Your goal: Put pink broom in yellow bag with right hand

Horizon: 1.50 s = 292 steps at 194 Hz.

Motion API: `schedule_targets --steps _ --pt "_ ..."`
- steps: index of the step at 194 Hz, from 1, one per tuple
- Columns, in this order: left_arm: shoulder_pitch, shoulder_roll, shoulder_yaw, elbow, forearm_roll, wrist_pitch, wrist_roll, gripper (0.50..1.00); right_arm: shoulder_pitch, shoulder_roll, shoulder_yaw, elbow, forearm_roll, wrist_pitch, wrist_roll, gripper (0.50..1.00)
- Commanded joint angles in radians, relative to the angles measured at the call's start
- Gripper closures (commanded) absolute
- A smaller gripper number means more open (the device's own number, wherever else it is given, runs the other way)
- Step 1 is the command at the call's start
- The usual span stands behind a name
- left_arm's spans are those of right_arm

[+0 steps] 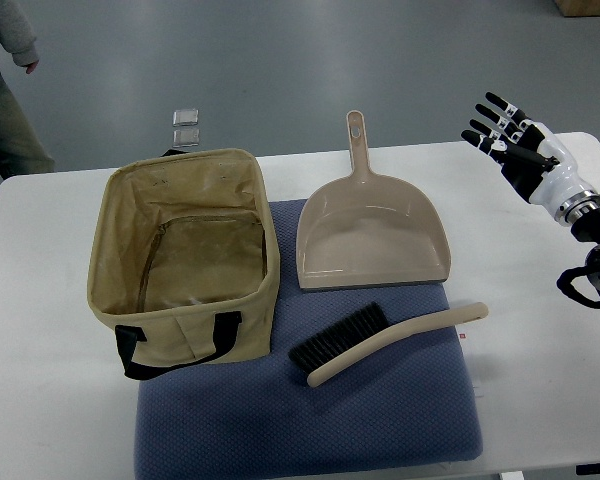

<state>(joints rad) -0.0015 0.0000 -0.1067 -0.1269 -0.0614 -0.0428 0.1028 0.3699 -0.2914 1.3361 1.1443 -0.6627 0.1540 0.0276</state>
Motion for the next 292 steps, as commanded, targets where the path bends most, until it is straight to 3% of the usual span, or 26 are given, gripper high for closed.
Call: schedule_targets --steps 1,292 --pt "0.008 0.000 0.001 0.006 0.000 0.000 -0.002 0.500 0.001 0.000 0.000 0.000 0.002 -0.001 0.000 0.572" --pt "0.008 0.000 -0.001 0.007 -0.002 0.000 0.000 0.500 0.011 0.006 0.000 -0.029 0.008 0.012 0.026 0.572"
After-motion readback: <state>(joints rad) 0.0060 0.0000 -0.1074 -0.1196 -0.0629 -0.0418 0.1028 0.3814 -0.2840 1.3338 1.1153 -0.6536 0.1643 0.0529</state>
